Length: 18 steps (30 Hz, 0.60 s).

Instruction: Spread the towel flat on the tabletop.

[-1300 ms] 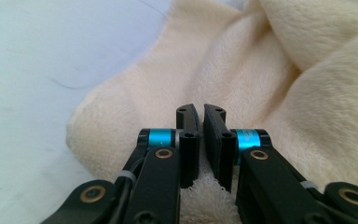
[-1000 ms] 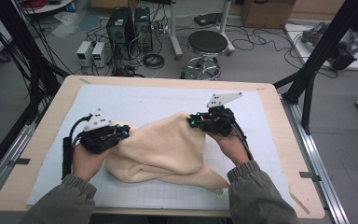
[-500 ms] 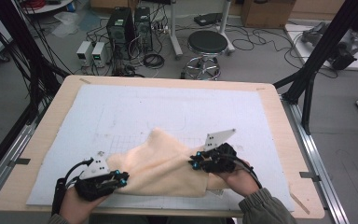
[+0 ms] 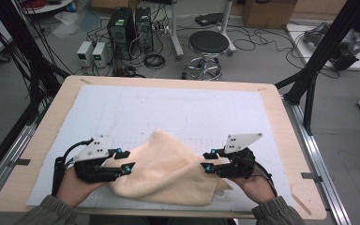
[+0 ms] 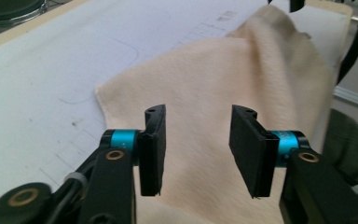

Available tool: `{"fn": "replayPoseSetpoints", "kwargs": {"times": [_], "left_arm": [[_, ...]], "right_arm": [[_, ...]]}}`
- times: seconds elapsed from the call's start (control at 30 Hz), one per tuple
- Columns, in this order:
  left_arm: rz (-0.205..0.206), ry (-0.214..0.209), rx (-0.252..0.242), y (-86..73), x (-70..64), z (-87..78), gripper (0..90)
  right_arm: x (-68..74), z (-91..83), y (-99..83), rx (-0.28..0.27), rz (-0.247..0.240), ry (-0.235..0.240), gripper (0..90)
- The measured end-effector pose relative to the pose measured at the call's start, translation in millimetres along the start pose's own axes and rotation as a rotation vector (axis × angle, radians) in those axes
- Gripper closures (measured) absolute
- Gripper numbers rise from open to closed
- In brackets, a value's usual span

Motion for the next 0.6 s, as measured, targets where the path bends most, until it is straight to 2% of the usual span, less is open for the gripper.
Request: {"fn": "replayPoseSetpoints", "kwargs": {"times": [0.1, 0.13, 0.2, 0.3, 0.33, 0.37, 0.47, 0.53, 0.6], "left_arm": [[-0.008, -0.017, 0.037, -7.7, 14.4, 21.6, 50.7], [-0.022, -0.025, 0.057, -12.2, 19.0, 28.8, 48.0], [-0.042, -0.034, 0.107, -22.1, 25.7, 42.2, 47.1], [-0.075, -0.075, 0.197, -40.8, 28.7, 58.2, 46.8], [-0.091, -0.106, 0.225, -46.5, 28.0, 61.7, 49.0], [-0.108, -0.123, 0.226, -50.1, 27.1, 64.1, 52.7], [-0.12, -0.145, 0.218, -52.9, 25.2, 64.4, 68.4], [-0.123, -0.122, 0.226, -51.0, 24.5, 62.4, 77.5], [-0.11, -0.083, 0.217, -46.6, 24.9, 58.8, 80.9]], "right_arm": [[-7.8, 7.0, -6.3, 0.033, 0.02, -0.024, 55.8], [-11.0, 16.4, -15.1, 0.069, 0.036, -0.019, 51.7], [-12.4, 21.1, -19.7, 0.085, 0.053, -0.012, 50.8], [-12.6, 33.2, -32.3, 0.126, 0.082, 0.024, 53.6], [-10.9, 36.6, -35.5, 0.143, 0.082, 0.048, 57.3], [-9.0, 39.2, -37.8, 0.158, 0.079, 0.065, 62.5], [-5.2, 42.5, -39.3, 0.187, 0.043, 0.09, 74.8], [-8.6, 40.0, -34.8, 0.184, 0.032, 0.081, 76.6], [-13.6, 34.3, -26.4, 0.173, 0.027, 0.055, 77.2]]}}
Point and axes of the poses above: each handheld gripper's, and its own axes: z roughly forward along the jaws, y roughly out of its top, x roughly to its left, the point moved 5 cm from there along z, roughly forward along the jaws, and after that the axes turned 1 degree about -x, right-handed, at the moved point
